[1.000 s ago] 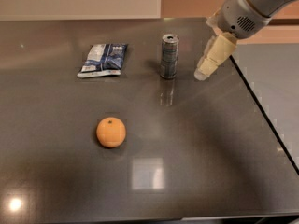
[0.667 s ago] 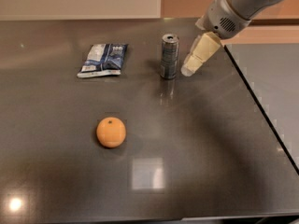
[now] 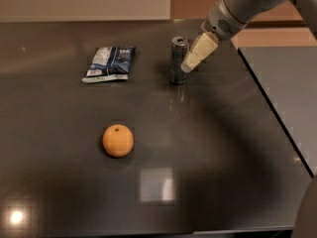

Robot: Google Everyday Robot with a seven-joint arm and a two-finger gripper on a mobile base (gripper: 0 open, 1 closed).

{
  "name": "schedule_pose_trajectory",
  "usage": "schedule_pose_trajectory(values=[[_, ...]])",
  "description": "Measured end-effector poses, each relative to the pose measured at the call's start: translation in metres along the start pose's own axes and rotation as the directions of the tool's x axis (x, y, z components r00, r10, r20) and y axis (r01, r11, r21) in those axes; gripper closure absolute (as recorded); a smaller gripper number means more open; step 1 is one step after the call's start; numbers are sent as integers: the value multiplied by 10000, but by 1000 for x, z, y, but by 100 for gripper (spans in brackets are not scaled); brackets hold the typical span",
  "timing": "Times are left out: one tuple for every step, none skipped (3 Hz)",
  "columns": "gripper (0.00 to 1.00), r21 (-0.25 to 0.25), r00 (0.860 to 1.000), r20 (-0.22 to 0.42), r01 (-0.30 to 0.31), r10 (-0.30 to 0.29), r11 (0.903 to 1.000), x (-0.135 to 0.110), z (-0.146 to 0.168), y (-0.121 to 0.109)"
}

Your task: Move redbull can near orange

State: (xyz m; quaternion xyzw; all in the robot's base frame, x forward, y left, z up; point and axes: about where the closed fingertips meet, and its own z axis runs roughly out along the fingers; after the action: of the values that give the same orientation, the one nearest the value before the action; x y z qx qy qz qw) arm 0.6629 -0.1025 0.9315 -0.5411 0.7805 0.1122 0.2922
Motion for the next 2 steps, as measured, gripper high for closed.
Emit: schedule_pose_trajectory(values=[[0, 7, 9994, 107, -324, 324, 9995, -5, 16, -18], [0, -128, 9988, 175, -465, 467, 9988, -13, 29, -26]])
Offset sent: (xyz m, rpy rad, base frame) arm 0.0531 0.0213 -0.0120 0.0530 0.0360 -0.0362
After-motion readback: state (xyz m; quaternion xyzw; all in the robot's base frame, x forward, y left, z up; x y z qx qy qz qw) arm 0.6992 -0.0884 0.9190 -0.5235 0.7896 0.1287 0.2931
